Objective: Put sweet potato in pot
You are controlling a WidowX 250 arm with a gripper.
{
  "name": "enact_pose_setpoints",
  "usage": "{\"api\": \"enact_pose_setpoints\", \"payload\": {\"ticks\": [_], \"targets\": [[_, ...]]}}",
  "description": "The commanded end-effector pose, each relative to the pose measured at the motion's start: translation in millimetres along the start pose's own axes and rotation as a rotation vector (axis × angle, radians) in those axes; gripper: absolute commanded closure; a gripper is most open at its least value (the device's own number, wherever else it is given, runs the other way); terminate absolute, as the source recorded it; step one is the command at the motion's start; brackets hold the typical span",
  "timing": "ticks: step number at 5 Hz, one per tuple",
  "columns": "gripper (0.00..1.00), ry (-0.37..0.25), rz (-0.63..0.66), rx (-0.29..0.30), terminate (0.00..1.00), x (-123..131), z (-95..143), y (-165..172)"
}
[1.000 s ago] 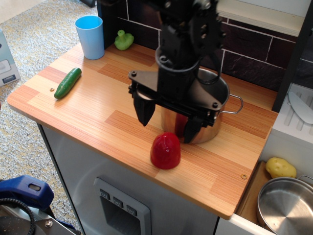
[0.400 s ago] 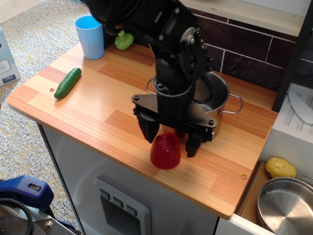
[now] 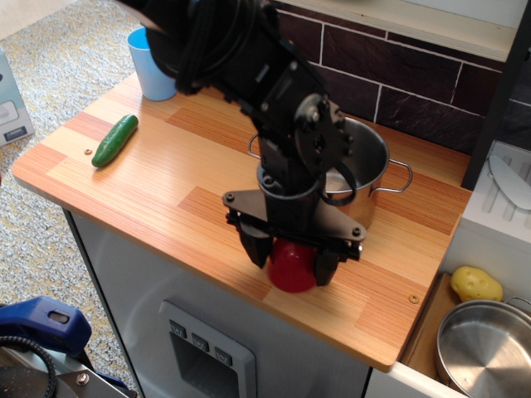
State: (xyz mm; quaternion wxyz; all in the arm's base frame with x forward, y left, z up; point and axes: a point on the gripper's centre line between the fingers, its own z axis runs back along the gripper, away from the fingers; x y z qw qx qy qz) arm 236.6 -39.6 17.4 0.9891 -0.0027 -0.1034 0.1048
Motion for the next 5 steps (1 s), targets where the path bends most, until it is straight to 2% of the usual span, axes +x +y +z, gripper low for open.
{"api": "enact_pose_setpoints", "payload": {"ticks": [1,2,3,4,5], "targets": [[1.00,-0.020,0.005,-0.011,0.00,3,1,-5],[1.00,0.006,0.012,0.024,0.00,6,18,-6],[1.00,0.042,0.011,0.125,0.00,10,57,-6],[1.00,0.022,-0.043,0.232,0.00,24,95,-4],[1.00,0.013,-0.096,0.283,0.00,47,117,-5]]}}
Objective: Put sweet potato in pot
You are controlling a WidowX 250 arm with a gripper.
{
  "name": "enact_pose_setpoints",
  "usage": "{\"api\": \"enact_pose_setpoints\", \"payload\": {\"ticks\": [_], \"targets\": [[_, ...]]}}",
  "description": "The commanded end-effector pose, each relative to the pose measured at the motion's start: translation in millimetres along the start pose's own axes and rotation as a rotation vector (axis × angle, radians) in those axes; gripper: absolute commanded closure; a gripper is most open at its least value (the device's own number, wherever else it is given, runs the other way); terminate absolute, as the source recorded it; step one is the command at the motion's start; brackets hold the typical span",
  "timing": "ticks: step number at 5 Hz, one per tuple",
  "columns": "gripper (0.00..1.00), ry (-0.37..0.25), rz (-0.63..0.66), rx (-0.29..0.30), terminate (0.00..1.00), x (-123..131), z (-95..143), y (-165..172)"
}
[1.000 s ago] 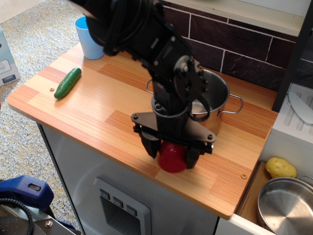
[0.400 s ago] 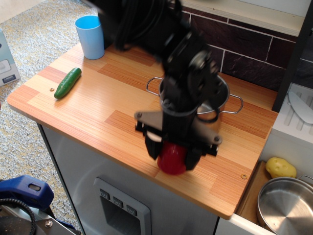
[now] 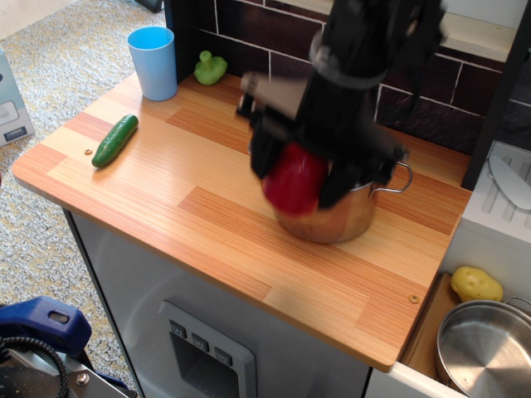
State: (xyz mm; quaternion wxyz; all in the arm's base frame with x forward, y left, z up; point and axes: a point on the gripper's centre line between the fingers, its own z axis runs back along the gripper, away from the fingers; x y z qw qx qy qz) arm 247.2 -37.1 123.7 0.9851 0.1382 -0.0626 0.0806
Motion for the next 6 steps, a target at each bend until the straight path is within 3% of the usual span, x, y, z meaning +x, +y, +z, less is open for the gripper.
{"api": "enact_pose_setpoints", "payload": {"ticks": [1,2,3,4,5,6], "targets": [[1.00,-0.097,-0.086,-0.015,0.00,34,18,6],[1.00,-0.150,-0.113,-0.047,0.00,42,7,3],[0.00,-0.178,-0.139,-0.061,0.00,47,-1,1],[0.00,-0.178,-0.147,-0.107,0.00,48,-5,1],[0.00,-0.178,-0.147,-0.107,0.00,48,-5,1],[0.00,-0.178,-0.147,-0.107,1.00,48,-5,1]]}}
